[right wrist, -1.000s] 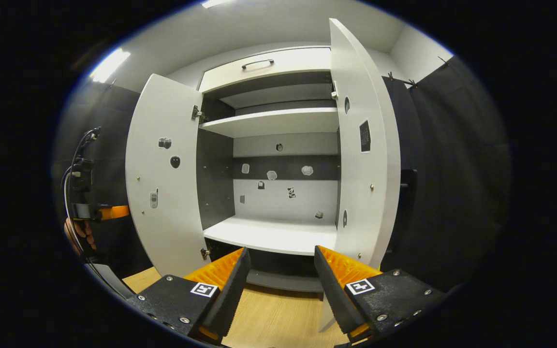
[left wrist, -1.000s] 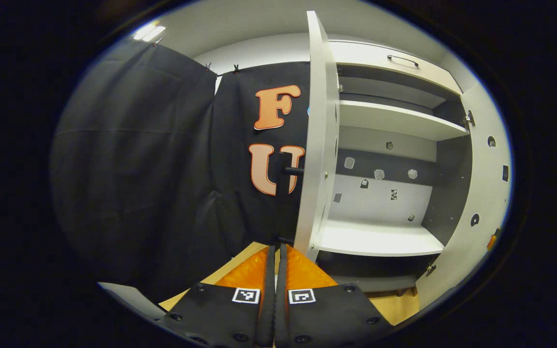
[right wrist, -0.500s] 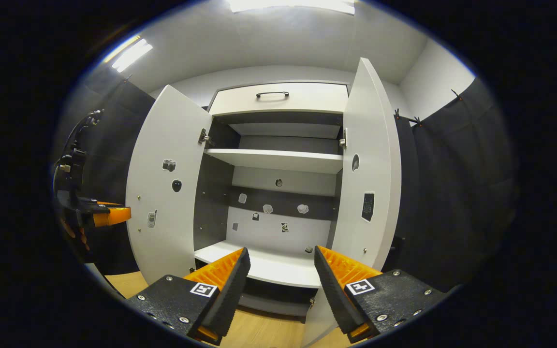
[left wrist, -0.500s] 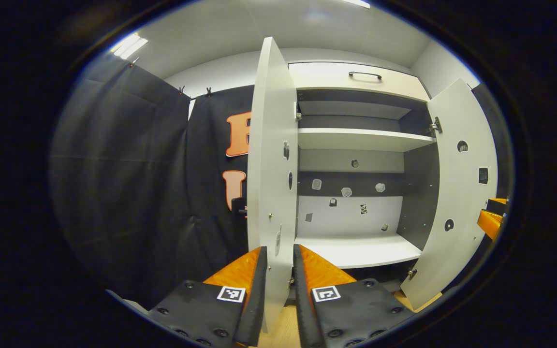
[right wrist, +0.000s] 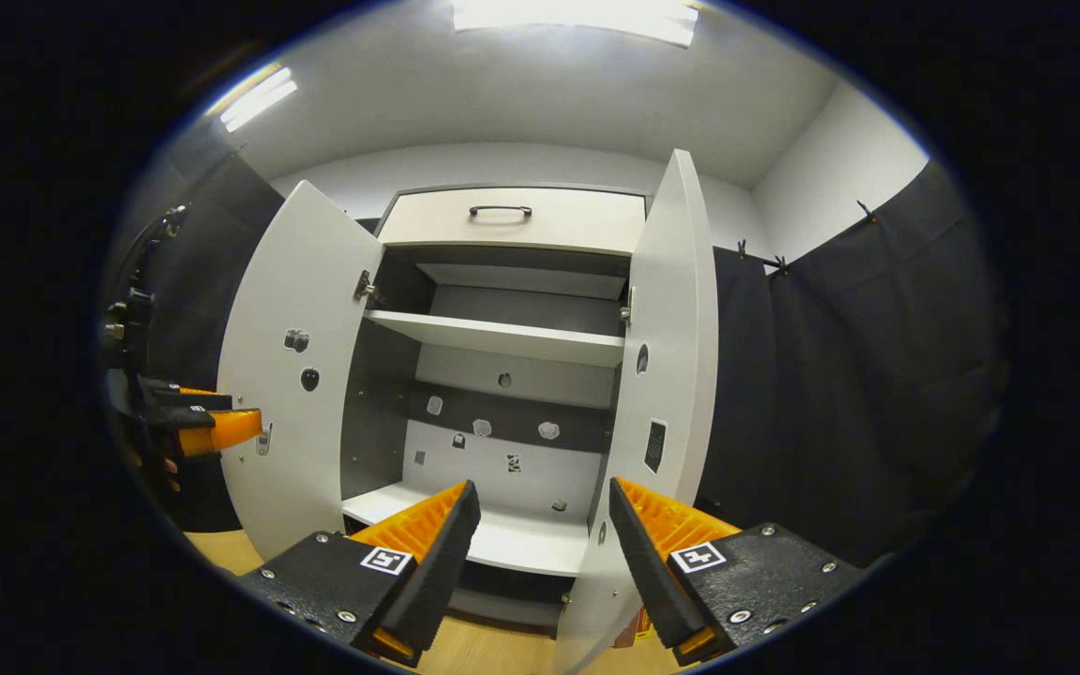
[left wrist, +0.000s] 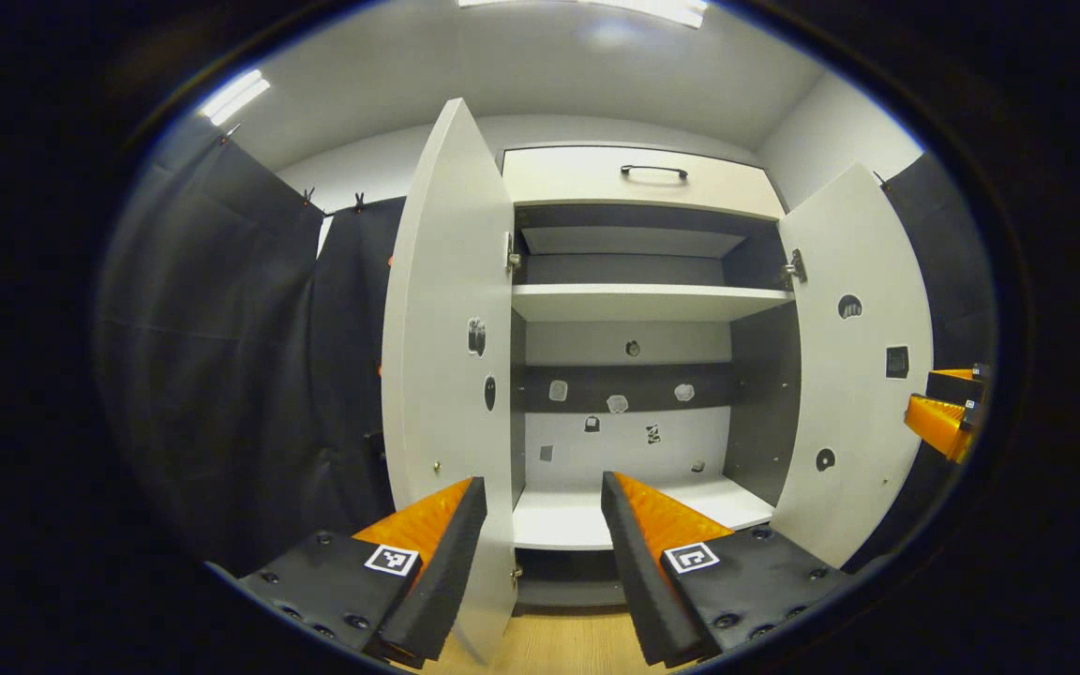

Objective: Open the right door of the double-door shoe cabinet with the right hand, and open the left door with the left hand.

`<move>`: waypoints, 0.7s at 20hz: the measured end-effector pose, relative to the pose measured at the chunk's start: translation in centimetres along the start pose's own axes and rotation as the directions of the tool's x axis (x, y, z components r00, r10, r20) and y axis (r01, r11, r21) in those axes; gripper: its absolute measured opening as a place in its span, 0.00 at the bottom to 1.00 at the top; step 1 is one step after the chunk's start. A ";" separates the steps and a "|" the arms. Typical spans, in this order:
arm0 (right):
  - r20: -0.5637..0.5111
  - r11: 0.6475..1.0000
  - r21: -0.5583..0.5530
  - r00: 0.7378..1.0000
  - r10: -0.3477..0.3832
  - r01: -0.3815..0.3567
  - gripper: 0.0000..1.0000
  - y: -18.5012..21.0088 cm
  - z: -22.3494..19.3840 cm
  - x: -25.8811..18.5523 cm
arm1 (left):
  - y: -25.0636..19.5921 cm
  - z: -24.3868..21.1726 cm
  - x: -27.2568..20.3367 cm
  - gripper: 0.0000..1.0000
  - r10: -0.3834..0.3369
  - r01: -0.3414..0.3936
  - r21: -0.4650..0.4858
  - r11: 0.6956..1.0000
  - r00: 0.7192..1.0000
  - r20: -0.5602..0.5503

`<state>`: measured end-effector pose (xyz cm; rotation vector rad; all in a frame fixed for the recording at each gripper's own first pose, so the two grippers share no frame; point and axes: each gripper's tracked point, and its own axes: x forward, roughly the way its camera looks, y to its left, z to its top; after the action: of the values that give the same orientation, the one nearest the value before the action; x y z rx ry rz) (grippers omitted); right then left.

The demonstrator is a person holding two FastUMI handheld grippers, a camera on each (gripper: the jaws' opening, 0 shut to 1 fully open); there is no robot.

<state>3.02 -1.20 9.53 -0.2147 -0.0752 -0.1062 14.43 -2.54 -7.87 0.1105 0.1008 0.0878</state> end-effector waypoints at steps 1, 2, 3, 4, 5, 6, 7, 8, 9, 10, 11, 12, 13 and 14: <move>0.003 1.000 0.004 1.000 -0.003 0.003 0.85 -0.1 0.3 -0.1 | -0.1 0.4 0.1 0.81 -0.005 0.005 0.001 1.000 1.000 0.012; 0.007 1.000 0.009 1.000 -0.004 0.004 0.86 -0.1 0.5 -0.1 | -0.4 0.9 0.1 0.81 -0.015 0.015 -0.002 1.000 1.000 0.025; 0.011 1.000 0.013 1.000 -0.007 0.006 0.87 -0.1 0.8 0.0 | -0.8 1.3 0.1 0.84 -0.026 0.027 -0.005 1.000 0.999 0.038; 0.015 1.000 0.016 1.000 -0.006 0.006 0.88 0.0 1.0 -0.1 | -1.0 1.7 0.1 0.88 -0.037 0.037 -0.006 0.999 0.998 0.052; 0.016 1.000 0.017 1.000 -0.005 0.005 0.90 0.1 1.2 -0.2 | -1.1 2.1 0.1 0.94 -0.041 0.041 -0.003 0.999 0.997 0.063; 0.015 1.000 0.014 1.000 -0.003 0.003 0.91 0.2 1.2 -0.2 | -1.0 2.4 0.2 0.95 -0.042 0.042 -0.001 0.999 0.996 0.073; 0.018 1.000 0.010 1.000 -0.003 0.002 0.93 0.3 1.4 -0.2 | -1.0 2.9 0.3 0.95 -0.046 0.047 -0.005 0.999 0.995 0.083; 0.024 1.000 0.005 1.000 -0.003 0.003 0.94 0.5 1.5 -0.2 | -1.2 3.2 0.2 0.95 -0.054 0.055 -0.010 0.998 0.994 0.092; 0.029 1.000 0.000 1.000 -0.002 0.002 0.94 0.7 1.7 -0.3 | -1.5 3.5 0.3 0.94 -0.070 0.072 -0.011 0.997 0.993 0.100; 0.034 1.000 -0.004 0.999 -0.002 0.002 0.94 0.8 1.8 -0.4 | -1.6 3.6 0.2 0.95 -0.083 0.084 -0.004 0.996 0.991 0.108; 0.038 1.000 -0.004 0.999 0.001 -0.001 0.94 1.0 2.0 -0.3 | -1.2 3.9 0.3 0.95 -0.078 0.078 0.005 0.997 0.991 0.112; 0.038 1.000 -0.001 0.999 0.005 -0.005 0.94 1.2 2.0 -0.2 | -0.9 4.1 0.2 0.95 -0.069 0.068 0.009 0.998 0.991 0.117; 0.039 1.000 -0.001 0.999 0.007 -0.007 0.94 1.3 2.1 -0.1 | -0.7 4.2 0.2 0.95 -0.063 0.062 0.009 0.998 0.991 0.121; 0.040 1.000 0.000 0.999 0.005 -0.005 0.94 1.3 2.1 -0.1 | -0.5 4.2 0.3 0.95 -0.059 0.059 0.007 0.998 0.990 0.125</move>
<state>2.94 0.54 11.30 -0.2171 -0.1148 -0.0972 15.19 -3.46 -3.76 0.1155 -0.0212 0.0213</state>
